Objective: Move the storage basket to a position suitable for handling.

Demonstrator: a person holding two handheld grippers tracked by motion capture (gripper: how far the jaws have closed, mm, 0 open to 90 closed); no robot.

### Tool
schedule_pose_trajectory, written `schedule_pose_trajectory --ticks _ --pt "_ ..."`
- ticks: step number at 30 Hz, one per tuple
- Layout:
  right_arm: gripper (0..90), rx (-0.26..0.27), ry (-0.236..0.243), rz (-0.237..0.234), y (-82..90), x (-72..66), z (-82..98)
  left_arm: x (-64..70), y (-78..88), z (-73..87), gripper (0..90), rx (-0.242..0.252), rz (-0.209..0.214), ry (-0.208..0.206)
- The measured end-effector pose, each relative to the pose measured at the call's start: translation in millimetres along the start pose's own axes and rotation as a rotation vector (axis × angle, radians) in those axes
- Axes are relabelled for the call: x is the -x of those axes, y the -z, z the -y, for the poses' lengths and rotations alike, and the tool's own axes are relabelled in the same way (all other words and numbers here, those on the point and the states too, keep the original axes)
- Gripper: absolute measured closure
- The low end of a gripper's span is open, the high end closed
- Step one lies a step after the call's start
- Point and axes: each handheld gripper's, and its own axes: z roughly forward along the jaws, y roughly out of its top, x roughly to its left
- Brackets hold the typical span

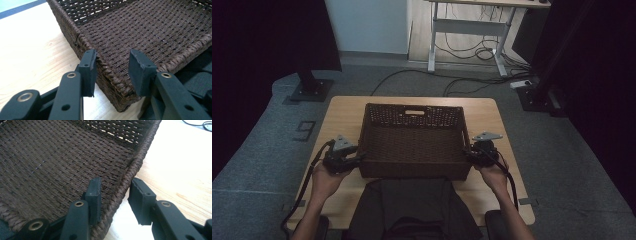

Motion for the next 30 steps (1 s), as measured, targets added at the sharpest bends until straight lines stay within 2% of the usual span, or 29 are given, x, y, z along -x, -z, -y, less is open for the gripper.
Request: schedule_pose_trajectory --ticks 8,10,12,13,15,21,25,27,30 --pt "61.6 0.004 -0.003 -0.006 6.9 -0.1 6.9 2.6 1.2 0.9 57.8 0.008 0.013 -0.009" --pt "60.8 0.004 -0.003 -0.009 6.7 0.5 6.0 1.5 0.9 1.1 55.5 0.014 0.022 -0.010" --pt "58.3 0.000 0.003 -0.018 6.6 1.8 5.0 0.0 3.2 1.5 47.7 0.026 -0.011 -0.027" --pt "54.0 0.003 0.009 -0.013 6.8 2.9 4.9 -1.1 4.8 1.8 41.6 0.036 -0.013 -0.019" --pt "42.6 0.007 0.006 -0.006 8.0 5.1 4.8 -6.8 13.5 2.7 30.2 0.065 0.034 0.004" --pt "26.7 0.034 -0.015 -0.041 21.1 13.5 5.8 -12.1 30.7 13.3 18.7 0.077 0.049 -0.011" --pt "14.6 0.060 -0.023 -0.034 33.6 19.8 9.8 -14.3 33.3 26.1 13.9 0.060 0.042 -0.013" --pt "12.8 0.056 -0.028 -0.017 38.2 22.7 13.9 -17.2 34.1 35.2 12.2 0.057 0.038 0.000" --pt "9.8 0.082 -0.051 -0.034 44.1 28.4 22.4 -20.9 33.2 47.4 10.7 0.053 0.027 0.012"
